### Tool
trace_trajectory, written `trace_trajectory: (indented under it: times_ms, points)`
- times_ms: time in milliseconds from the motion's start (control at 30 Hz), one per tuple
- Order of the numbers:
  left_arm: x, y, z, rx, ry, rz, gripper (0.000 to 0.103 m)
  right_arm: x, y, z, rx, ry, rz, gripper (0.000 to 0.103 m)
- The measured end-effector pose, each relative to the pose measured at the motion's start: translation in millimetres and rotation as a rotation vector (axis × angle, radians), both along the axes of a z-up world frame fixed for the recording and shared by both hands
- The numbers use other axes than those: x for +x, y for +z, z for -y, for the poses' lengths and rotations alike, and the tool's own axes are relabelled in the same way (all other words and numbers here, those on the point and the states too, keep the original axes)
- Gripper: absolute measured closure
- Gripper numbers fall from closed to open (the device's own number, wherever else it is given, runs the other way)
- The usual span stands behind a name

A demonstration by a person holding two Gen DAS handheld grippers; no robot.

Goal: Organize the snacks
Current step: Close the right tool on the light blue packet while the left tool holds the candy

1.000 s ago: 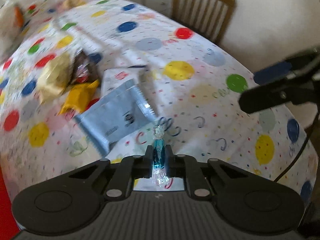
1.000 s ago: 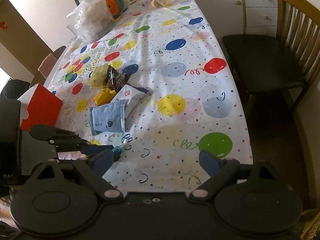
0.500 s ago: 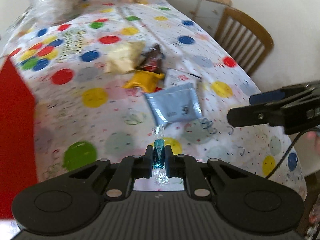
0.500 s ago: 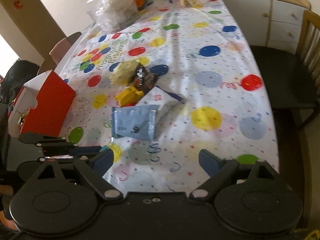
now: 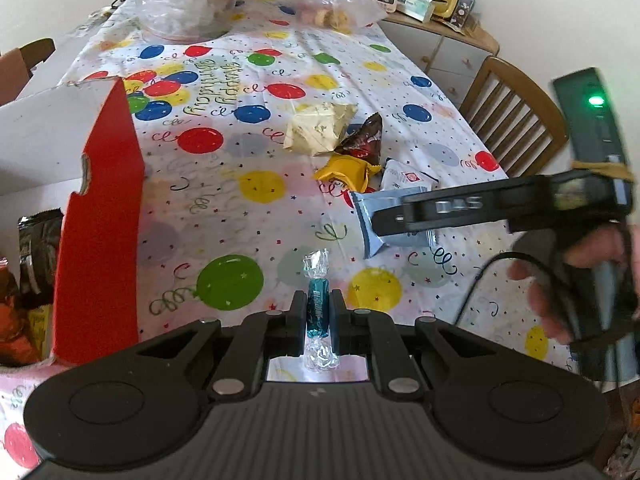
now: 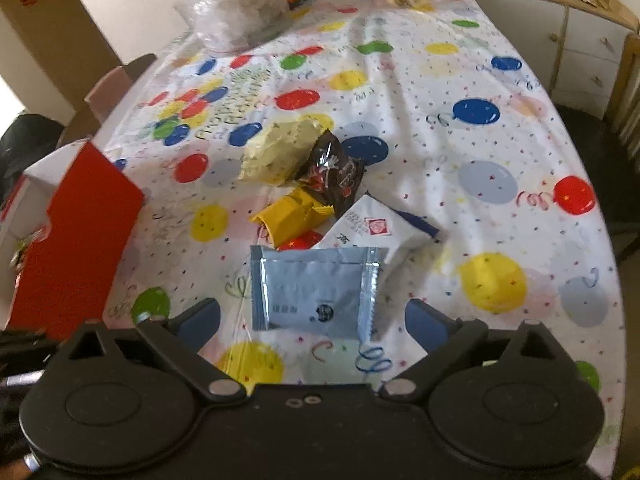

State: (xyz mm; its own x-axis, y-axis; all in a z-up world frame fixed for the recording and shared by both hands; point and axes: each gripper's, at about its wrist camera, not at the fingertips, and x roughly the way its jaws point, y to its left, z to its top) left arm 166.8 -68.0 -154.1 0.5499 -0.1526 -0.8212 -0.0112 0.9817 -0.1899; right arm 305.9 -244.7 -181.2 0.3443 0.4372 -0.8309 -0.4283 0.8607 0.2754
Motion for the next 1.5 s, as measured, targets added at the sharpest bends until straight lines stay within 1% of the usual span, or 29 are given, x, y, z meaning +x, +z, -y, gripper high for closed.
trace_trajectory:
  times_ms: [100,267,400,500,600,667,700,733,767,900,933,1000,1067,1233,1500]
  points:
    - [-3.6,-1.7,-2.6,0.000,0.007,-0.006,0.092,2.2,-8.8,-12.2,-0.033,-0.027,-0.009,0.004]
    - [-9.1,-1.7,-7.3,-0.004,0.016,-0.004,0.092,3.2,-19.9,-27.6,-0.095,-0.055,0.005,0.004]
    - [-10.6,-2.2,-9.4,-0.010,0.021,-0.006,0.092,2.9,-28.1,-35.7,-0.145,-0.059,0.015,0.004]
    - [-12.0,-1.8,-10.4,-0.014,0.019,-0.004,0.092,0.0,-30.1,-42.0,-0.178,-0.052,0.043,0.006]
    - [-12.9,-1.9,-11.8,-0.018,0.019,-0.004,0.092,-1.6,-30.1,-44.1,-0.201,-0.054,0.064,0.012]
    - [-14.1,-1.9,-12.8,-0.021,0.017,-0.002,0.092,-3.5,-29.0,-44.8,-0.211,-0.045,0.079,0.020]
    - [-14.5,-1.7,-13.4,-0.024,0.017,-0.002,0.092,-4.7,-28.3,-44.8,-0.214,-0.042,0.085,0.022]
    - [-14.8,-1.7,-13.8,-0.024,0.015,-0.001,0.092,-5.3,-27.8,-44.4,-0.215,-0.044,0.088,0.027]
    - [-15.3,-1.5,-14.1,-0.026,0.013,0.000,0.092,-6.3,-27.2,-43.8,-0.221,-0.049,0.095,0.030]
    - [-17.4,0.1,-16.2,-0.033,0.008,0.006,0.092,-9.4,-23.7,-39.2,-0.209,-0.053,0.096,0.038]
    - [-18.1,0.8,-17.0,-0.034,0.006,0.008,0.092,-10.3,-22.8,-38.1,-0.204,-0.056,0.094,0.041]
    - [-19.6,2.2,-18.6,-0.036,0.004,0.012,0.092,-12.6,-20.5,-34.9,-0.200,-0.066,0.087,0.043]
    - [-21.1,4.3,-20.4,-0.040,0.001,0.018,0.092,-15.6,-18.7,-30.9,-0.186,-0.072,0.073,0.049]
    - [-25.3,11.7,-25.4,-0.052,-0.011,0.035,0.092,-26.4,-8.0,-24.0,-0.168,-0.090,0.069,0.052]
    - [-34.4,30.6,-40.9,-0.065,-0.021,0.076,0.092,-51.7,29.0,-26.8,-0.122,-0.072,0.092,0.053]
